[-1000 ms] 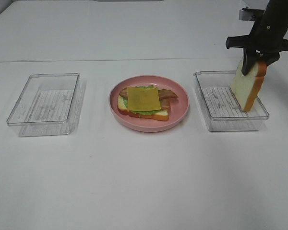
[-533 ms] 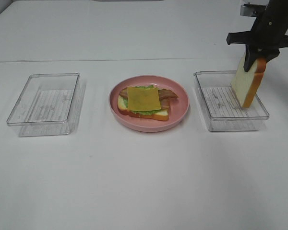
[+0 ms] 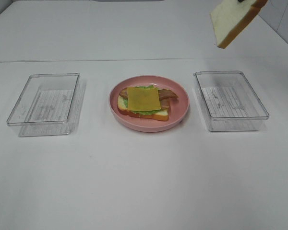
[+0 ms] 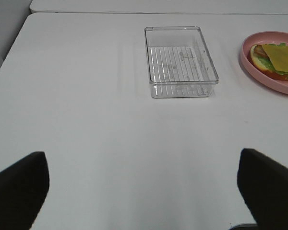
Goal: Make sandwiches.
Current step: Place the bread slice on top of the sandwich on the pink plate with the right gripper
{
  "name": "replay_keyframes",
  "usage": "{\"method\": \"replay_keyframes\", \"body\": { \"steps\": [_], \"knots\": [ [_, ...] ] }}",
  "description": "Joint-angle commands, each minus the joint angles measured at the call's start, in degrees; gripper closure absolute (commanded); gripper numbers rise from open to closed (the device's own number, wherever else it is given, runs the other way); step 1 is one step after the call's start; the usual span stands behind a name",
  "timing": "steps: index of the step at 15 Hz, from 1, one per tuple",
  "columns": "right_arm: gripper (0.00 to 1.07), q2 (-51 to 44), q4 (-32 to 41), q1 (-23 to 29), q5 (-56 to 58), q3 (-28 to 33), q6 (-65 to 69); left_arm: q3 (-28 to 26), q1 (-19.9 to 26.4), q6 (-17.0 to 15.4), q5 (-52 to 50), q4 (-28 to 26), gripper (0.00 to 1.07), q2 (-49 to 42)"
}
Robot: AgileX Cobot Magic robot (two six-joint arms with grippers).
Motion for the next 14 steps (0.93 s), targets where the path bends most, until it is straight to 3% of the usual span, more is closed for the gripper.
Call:
{"method": "replay_keyframes", "body": {
  "steps": [1, 2, 5, 8, 9, 14],
  "knots": [
    [1.07, -2.5, 10.1, -0.1, -1.1, 8.7, -5.8, 0.0, 0.1, -0.5, -0.6, -0.5, 0.06, -1.0],
    [1.07, -4.1, 22.3, -0.1, -7.6, 17.4, -12.4, 0.0, 0.1, -0.5, -0.6, -0.5, 0.06, -1.0],
    [1.07, -3.1, 38.9, 1.1, -17.9, 32.2, -24.4, 0.0, 0.1, -0.5, -0.6, -0.5, 0.06, -1.0],
    [1.07, -0.1, 41.4, 3.4, -18.9, 33.5, -25.6, 0.0, 0.2, -0.5, -0.6, -0.5, 0.06, -1.0],
    [1.07, 4.4, 43.7, 6.1, -18.9, 31.6, -27.3, 0.0, 0.2, -0.5, -0.6, -0.5, 0.06, -1.0],
    [1.07, 12.1, 44.9, 9.6, -18.9, 25.0, -26.9, 0.0, 0.2, -0.5, -0.6, -0.5, 0.06, -1.0]
  ]
}}
